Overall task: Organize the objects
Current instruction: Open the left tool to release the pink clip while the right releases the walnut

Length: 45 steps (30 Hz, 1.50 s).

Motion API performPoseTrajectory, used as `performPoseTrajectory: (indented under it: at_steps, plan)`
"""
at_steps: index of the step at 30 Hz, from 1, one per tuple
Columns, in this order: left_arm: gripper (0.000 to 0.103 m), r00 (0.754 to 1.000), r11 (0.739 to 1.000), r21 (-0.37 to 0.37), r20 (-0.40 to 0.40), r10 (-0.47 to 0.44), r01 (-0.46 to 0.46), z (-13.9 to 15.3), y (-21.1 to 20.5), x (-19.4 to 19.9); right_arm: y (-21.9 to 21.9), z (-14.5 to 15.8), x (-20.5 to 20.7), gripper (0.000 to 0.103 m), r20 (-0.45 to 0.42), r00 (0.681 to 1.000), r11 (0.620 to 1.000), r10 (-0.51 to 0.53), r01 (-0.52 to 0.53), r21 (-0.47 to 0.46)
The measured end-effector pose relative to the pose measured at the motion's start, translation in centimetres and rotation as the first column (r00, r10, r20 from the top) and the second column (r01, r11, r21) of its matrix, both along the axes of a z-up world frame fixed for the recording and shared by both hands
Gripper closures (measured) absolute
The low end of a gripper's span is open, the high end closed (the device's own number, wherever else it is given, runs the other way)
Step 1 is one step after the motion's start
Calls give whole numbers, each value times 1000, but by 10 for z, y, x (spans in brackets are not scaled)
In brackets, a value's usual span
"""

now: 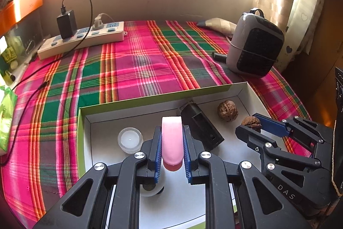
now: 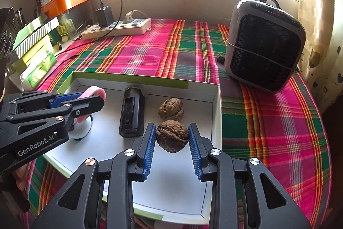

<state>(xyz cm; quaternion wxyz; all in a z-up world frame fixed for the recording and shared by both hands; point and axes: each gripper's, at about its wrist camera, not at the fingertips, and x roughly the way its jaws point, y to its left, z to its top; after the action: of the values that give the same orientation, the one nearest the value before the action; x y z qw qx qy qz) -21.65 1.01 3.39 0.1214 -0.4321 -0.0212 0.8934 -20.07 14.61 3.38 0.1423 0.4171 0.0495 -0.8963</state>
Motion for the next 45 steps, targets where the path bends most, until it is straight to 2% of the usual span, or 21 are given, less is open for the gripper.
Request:
performPoseTrajectory:
  at_steps: [27, 45]
  plan:
    - [87, 999, 999, -35, 48, 8, -7, -22, 9, -19, -8, -14, -13, 70, -5, 1000, 999, 14, -14, 42]
    - [86, 999, 999, -36, 47, 10, -8, -22, 11, -20, -10, -15, -11, 70, -21, 1000, 998, 17, -16, 54]
